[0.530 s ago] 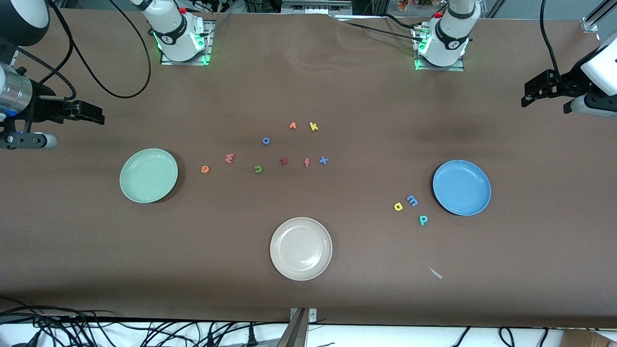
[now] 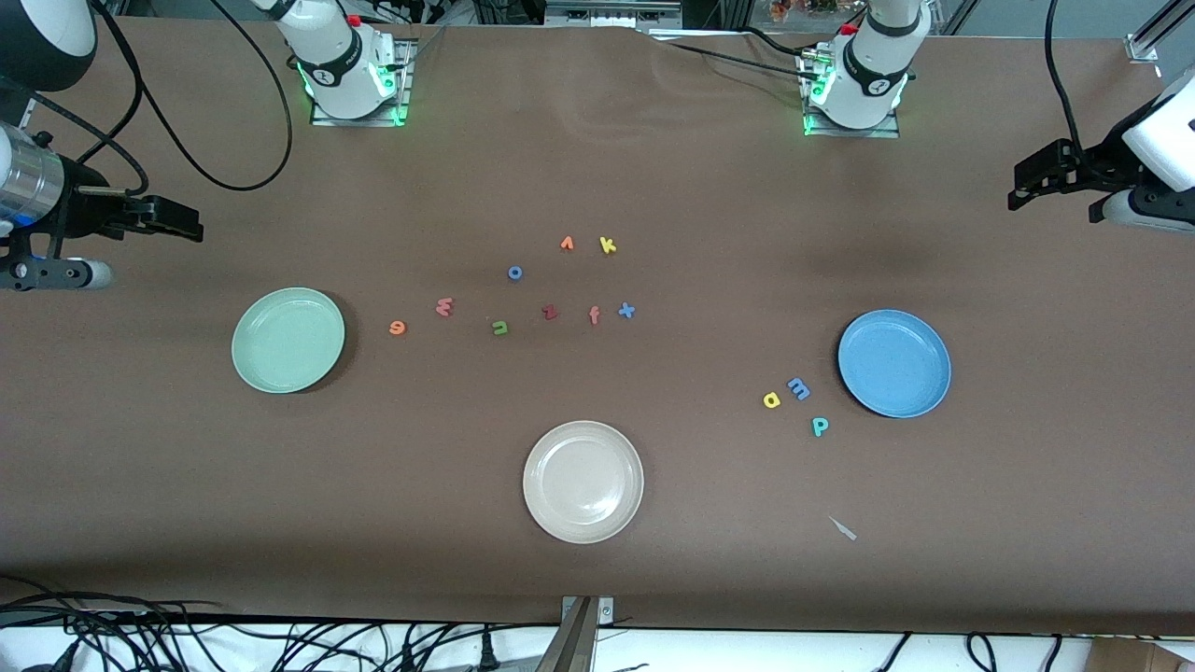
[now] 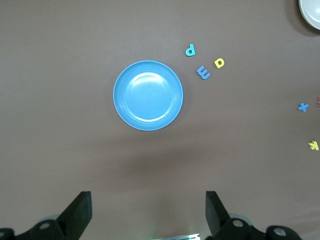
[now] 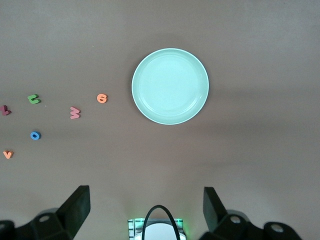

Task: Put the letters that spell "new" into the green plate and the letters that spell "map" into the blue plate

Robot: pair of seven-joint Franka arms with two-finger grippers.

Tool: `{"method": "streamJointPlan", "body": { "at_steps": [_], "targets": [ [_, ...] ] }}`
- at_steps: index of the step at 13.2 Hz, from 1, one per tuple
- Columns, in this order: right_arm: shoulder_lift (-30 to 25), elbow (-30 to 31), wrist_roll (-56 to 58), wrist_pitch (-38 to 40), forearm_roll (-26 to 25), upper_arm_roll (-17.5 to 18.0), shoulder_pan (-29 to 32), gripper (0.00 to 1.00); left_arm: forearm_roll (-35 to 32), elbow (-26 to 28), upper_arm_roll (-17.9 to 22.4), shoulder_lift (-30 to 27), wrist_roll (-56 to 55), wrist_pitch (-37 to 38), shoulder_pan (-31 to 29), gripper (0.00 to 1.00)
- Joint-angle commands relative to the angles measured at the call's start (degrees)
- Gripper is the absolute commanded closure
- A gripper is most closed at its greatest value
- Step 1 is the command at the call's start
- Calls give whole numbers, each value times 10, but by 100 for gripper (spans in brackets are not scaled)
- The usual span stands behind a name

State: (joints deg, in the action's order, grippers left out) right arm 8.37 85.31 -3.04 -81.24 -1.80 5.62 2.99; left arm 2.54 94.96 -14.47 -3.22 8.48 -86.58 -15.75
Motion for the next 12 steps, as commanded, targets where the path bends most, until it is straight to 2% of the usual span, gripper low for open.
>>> {"method": "streamJointPlan", "body": {
  "at_steps": [1, 4, 6, 12],
  "targets": [
    [2, -9, 4, 6, 10, -3, -1, 0, 1, -20, -3, 9, -4, 15, 3, 0],
    [2, -9, 2, 7, 10, -3, -1, 0, 1, -24, -7, 10, -6, 12, 8, 0],
    [2, -9, 2, 7, 10, -3, -1, 0, -3, -25, -25, 9, -6, 13, 8, 0],
    [2, -9, 1, 7, 10, -3, -1, 0, -11, -29, -28, 9, -4, 17, 6, 0]
  ]
}}
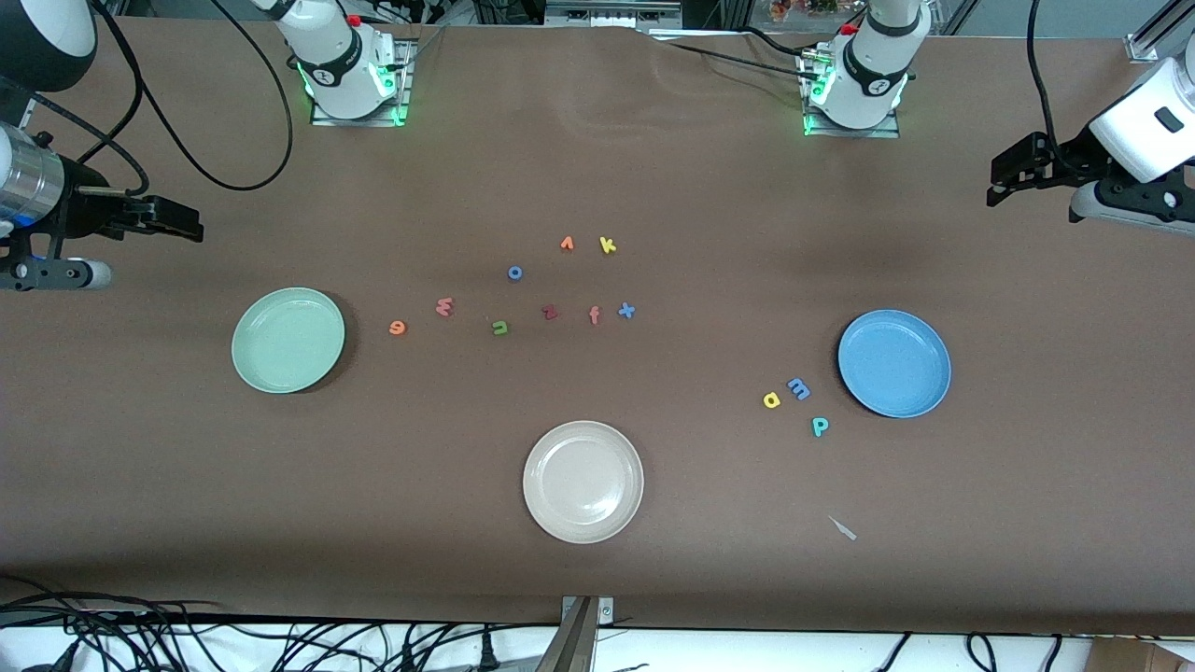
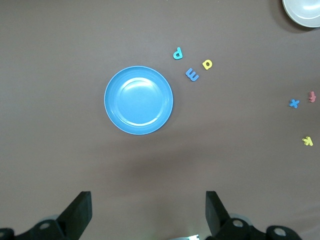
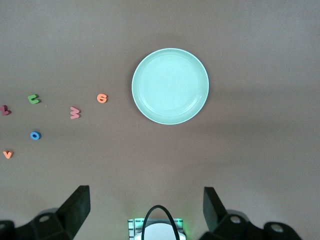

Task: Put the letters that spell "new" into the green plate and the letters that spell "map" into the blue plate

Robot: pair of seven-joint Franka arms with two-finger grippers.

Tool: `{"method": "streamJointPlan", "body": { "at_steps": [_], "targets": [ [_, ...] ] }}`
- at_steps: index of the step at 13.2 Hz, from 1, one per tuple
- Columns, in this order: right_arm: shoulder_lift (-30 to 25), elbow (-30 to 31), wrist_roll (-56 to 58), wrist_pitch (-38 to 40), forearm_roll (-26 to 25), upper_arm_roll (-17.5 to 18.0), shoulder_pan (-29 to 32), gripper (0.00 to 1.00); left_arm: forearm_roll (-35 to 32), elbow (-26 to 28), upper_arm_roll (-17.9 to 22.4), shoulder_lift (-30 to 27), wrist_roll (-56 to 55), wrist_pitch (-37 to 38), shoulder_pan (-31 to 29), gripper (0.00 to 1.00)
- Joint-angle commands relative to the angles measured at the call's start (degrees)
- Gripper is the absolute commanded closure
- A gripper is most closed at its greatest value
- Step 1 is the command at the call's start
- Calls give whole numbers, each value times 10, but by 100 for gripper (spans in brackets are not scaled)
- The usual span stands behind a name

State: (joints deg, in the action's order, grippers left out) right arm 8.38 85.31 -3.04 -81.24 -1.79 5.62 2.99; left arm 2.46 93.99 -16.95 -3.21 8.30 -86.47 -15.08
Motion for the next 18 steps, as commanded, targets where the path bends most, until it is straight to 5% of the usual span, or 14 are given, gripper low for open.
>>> {"method": "streamJointPlan", "body": {
  "at_steps": [1, 18],
  "targets": [
    [2, -9, 1, 7, 10, -3, -1, 0, -11, -20, -4, 10, -2, 16, -1, 0],
    [2, -9, 1, 7, 10, -3, -1, 0, -43, -29, -12, 16, 2, 12, 0, 0]
  ]
}}
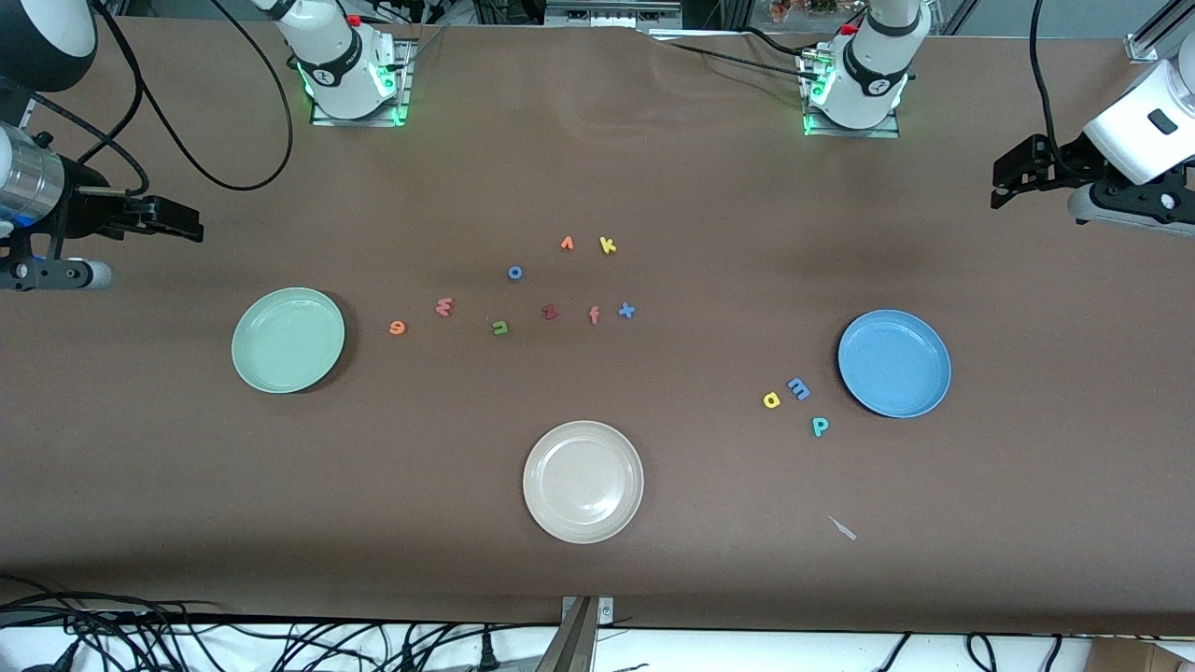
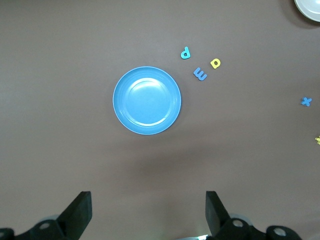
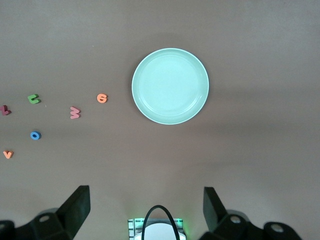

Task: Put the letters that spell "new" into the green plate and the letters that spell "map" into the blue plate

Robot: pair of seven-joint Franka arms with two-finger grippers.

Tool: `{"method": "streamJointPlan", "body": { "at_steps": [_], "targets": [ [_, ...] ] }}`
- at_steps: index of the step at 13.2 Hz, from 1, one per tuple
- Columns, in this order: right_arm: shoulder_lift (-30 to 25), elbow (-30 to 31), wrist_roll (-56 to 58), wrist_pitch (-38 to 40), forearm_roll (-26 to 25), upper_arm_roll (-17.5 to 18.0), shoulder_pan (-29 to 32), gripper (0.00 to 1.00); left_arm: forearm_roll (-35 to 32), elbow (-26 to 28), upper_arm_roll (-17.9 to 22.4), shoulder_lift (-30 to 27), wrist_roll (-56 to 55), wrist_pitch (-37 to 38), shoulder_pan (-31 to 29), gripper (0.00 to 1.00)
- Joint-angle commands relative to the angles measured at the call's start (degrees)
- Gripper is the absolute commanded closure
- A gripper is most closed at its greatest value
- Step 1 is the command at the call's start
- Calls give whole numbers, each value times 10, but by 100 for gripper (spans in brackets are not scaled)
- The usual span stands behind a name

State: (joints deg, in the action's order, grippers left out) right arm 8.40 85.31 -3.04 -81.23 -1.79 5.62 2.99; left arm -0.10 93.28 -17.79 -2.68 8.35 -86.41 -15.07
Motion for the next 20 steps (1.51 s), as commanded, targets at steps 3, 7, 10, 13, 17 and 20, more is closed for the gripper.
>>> {"method": "streamJointPlan", "body": {
  "at_steps": [3, 7, 10, 13, 17, 20],
  "targets": [
    [2, -9, 1, 7, 10, -3, -1, 0, -18, -23, -11, 12, 1, 12, 6, 0],
    [2, -9, 1, 8, 10, -3, -1, 0, -17, -25, -9, 12, 1, 13, 3, 0],
    [2, -9, 1, 8, 10, -3, -1, 0, -17, -31, -10, 12, 2, 12, 7, 0],
    [3, -9, 1, 8, 10, -3, -1, 0, -17, -31, -10, 12, 2, 12, 6, 0],
    [2, -9, 1, 8, 10, -3, -1, 0, -17, -32, -10, 13, 1, 12, 7, 0],
    [2, -9, 1, 7, 10, -3, -1, 0, -17, -35, -8, 15, -2, 12, 2, 0]
  ]
}}
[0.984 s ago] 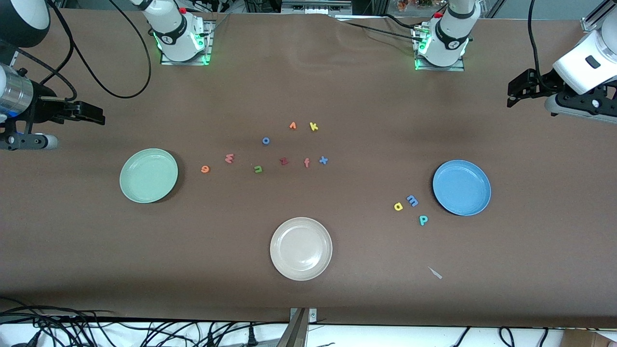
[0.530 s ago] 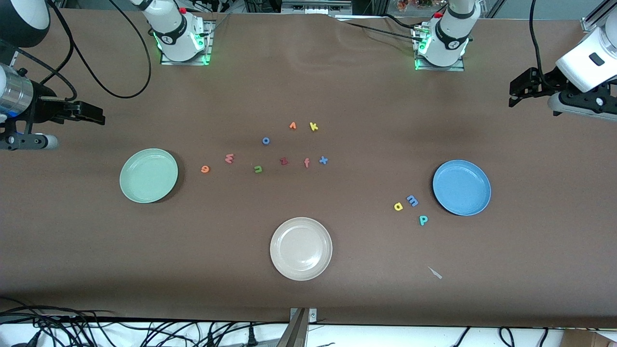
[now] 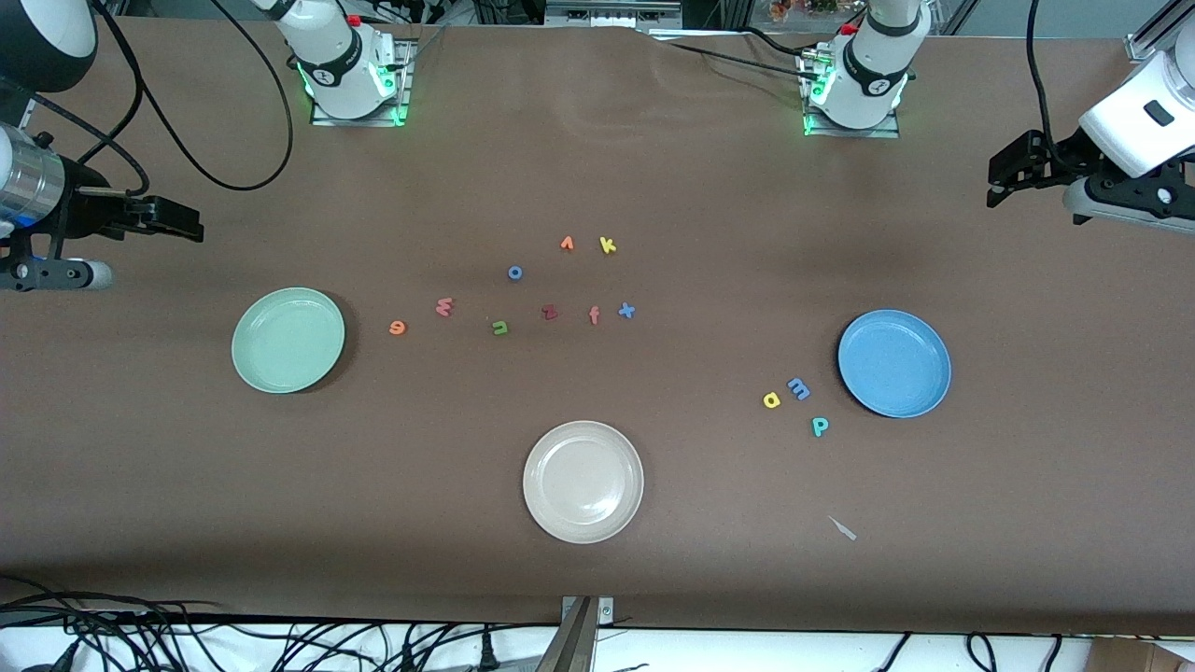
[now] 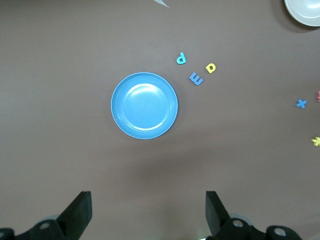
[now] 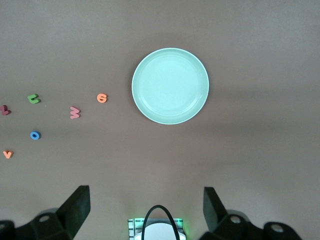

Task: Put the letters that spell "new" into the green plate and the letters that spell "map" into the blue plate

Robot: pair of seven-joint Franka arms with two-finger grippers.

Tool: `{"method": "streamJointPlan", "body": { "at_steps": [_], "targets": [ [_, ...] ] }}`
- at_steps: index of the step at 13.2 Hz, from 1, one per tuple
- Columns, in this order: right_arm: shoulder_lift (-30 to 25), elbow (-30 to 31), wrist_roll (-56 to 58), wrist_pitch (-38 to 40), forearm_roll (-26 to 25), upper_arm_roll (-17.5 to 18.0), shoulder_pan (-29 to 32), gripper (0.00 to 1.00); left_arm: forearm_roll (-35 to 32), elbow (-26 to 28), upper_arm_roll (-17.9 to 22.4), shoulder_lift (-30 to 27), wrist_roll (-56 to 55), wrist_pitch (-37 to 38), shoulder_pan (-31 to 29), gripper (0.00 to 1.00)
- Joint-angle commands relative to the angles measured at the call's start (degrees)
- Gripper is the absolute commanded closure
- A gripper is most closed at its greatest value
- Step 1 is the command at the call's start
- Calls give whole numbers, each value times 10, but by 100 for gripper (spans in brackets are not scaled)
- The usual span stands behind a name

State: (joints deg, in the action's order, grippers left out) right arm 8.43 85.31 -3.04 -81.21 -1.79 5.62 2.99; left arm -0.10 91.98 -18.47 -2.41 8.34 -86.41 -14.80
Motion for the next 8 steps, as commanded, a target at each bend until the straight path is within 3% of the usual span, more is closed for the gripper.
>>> {"method": "streamJointPlan", "body": {
  "at_steps": [1, 8],
  "targets": [
    [2, -9, 1, 7, 10, -3, -1, 0, -17, -22, -3, 13, -3, 12, 2, 0],
    [3, -9, 1, 7, 10, -3, -1, 0, -16, -22, 3, 17, -32, 10, -6, 0]
  ]
}}
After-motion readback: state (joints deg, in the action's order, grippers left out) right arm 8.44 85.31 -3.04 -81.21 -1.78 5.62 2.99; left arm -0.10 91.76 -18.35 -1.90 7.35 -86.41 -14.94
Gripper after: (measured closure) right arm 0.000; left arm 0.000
